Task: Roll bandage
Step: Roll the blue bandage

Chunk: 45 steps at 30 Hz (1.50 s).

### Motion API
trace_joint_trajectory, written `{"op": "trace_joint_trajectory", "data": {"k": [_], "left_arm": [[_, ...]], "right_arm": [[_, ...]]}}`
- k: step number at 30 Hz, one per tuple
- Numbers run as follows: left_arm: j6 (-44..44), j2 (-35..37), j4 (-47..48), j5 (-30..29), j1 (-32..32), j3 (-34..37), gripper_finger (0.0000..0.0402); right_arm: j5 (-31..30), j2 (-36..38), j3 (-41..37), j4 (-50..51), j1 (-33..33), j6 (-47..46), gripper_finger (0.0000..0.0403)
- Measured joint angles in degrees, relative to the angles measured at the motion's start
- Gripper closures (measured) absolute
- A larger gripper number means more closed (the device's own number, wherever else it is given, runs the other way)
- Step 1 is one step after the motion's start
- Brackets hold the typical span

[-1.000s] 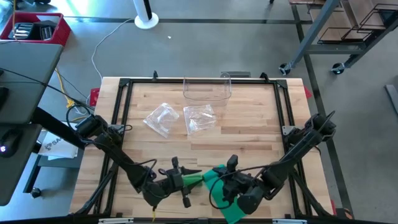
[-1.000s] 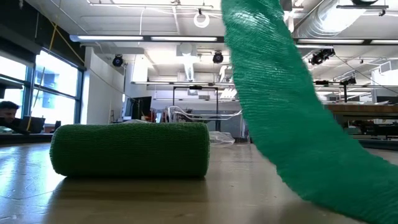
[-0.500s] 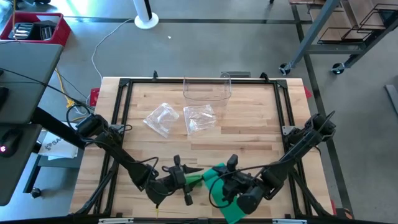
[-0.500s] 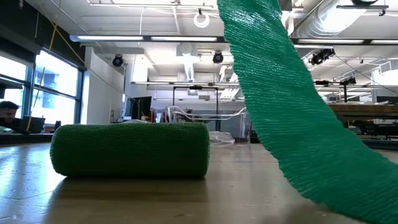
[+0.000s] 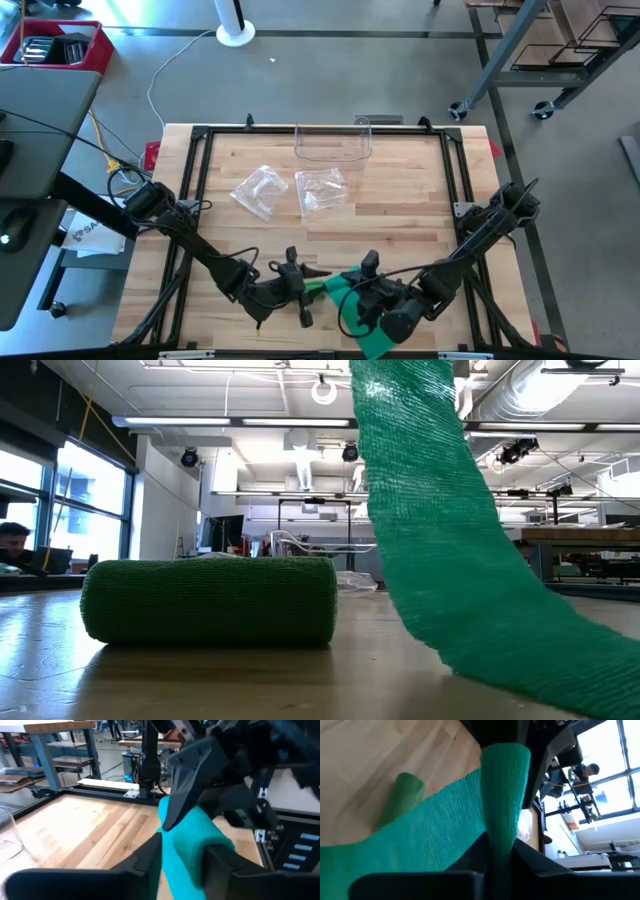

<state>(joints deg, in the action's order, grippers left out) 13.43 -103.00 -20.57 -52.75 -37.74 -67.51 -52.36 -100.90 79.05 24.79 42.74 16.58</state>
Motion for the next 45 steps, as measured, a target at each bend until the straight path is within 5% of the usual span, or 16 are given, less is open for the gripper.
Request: {"op": "trace_joint_trajectory", "data": {"k": [5,10,15,23,27,32,37,45], "left_arm": [[-1.6,0.0,2.2,-1.8,-1.2,0.0,0.0385],[-5.5,0.3,4.3,-11.0,-4.3,0.1,0.0388],[-12.3,1.9,6.9,-13.6,-7.7,0.1,0.0397],[-25.8,2.8,2.9,-13.4,-10.6,0.6,0.0399],[-22.5,4.7,-2.9,-4.8,-6.9,7.9,0.0400],[-21.1,5.3,-28.6,10.8,0.5,20.4,0.0400],[-24.6,5.3,-40.5,14.9,3.0,23.3,0.0401],[-34.2,5.4,-38.6,18.0,0.8,18.0,0.0401]], "right_arm": [[0.7,1.0,0.0,-0.4,0.1,-4.2,0.0279],[5.6,4.1,0.0,0.0,1.2,-10.7,0.0213],[14.4,8.3,-0.6,3.4,1.3,-18.6,0.0202],[11.9,12.0,-11.5,-6.4,1.2,-23.8,0.0203],[10.0,12.5,-23.7,-20.6,3.1,-29.3,0.0203],[2.1,12.8,-31.7,-34.3,6.7,-34.6,0.0203],[-4.5,12.8,-27.6,-35.6,10.7,-31.9,0.0203],[-10.7,10.9,-17.0,-35.0,12.1,-19.3,0.0203]]}}
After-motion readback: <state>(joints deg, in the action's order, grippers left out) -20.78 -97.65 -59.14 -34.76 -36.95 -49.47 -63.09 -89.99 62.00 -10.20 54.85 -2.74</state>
